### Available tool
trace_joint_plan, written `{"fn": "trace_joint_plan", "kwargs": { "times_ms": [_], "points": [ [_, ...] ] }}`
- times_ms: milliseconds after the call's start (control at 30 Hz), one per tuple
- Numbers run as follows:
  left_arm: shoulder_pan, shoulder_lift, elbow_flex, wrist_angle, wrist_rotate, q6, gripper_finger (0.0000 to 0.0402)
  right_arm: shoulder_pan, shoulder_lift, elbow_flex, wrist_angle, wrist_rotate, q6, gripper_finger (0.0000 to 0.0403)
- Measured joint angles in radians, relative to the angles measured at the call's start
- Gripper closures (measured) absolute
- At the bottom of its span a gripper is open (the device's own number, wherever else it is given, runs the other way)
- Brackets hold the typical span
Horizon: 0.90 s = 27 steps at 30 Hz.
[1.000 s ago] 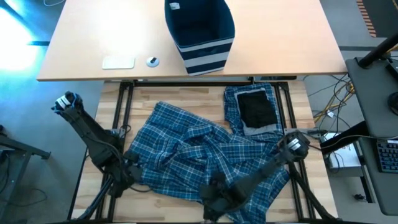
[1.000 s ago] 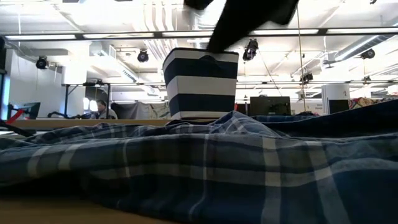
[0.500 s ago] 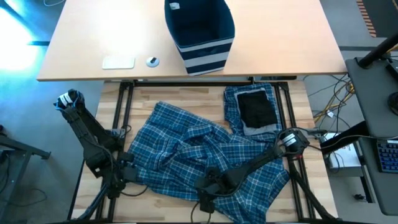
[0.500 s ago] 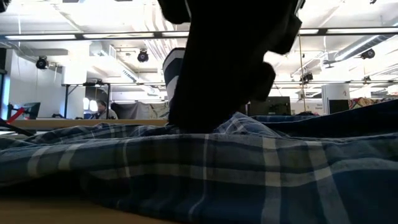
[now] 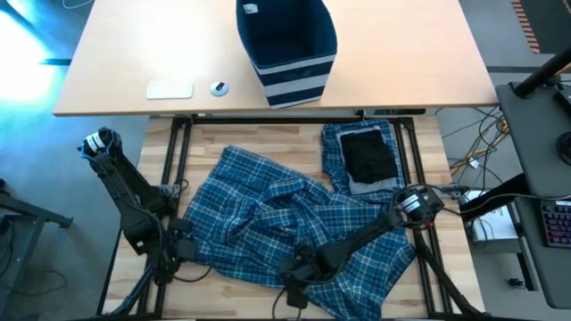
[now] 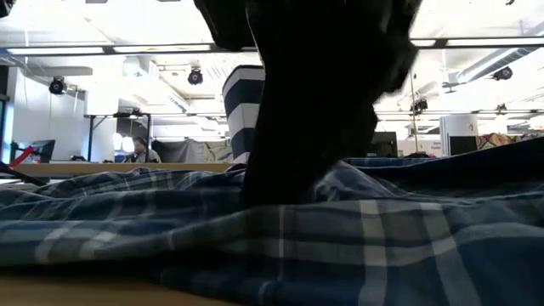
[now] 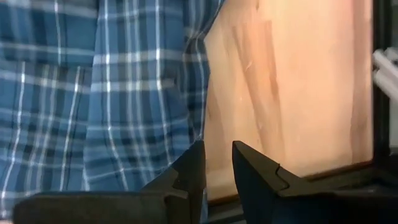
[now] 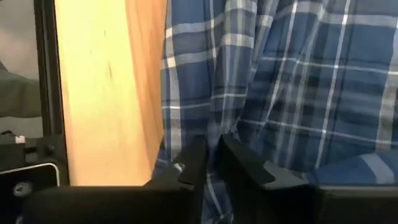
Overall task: Fold Laundry from Bin
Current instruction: Fold the blue patterned long sleeve
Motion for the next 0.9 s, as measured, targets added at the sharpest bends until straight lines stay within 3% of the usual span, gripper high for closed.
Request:
{"fn": "trace_joint_plan", "kwargs": {
  "times_ms": [233, 367, 467, 567, 767, 900],
  "points": [
    [0.001, 0.000, 0.000, 0.025, -0.071, -0.022, 0.0327, 0.014, -0.004, 0.193, -0.164, -0.003, 0.002, 0.0376],
    [0.000, 0.000, 0.000, 0.043, -0.117, -0.037, 0.0298, 0.014, -0.004, 0.273, -0.235, 0.001, 0.003, 0.0376],
    [0.000, 0.000, -0.005, 0.065, -0.164, -0.039, 0.0270, 0.014, -0.004, 0.277, -0.271, 0.068, 0.023, 0.0371],
    [0.001, 0.000, -0.013, 0.069, -0.176, -0.055, 0.0242, 0.010, 0.021, 0.258, -0.266, 0.081, 0.019, 0.0336],
    [0.000, 0.000, -0.020, 0.067, -0.147, -0.076, 0.0199, 0.009, 0.118, 0.256, -0.266, 0.069, -0.015, 0.0222],
    [0.000, 0.000, -0.020, 0.067, -0.125, -0.083, 0.0187, 0.009, 0.160, 0.268, -0.255, 0.039, -0.038, 0.0208]
  ]
}}
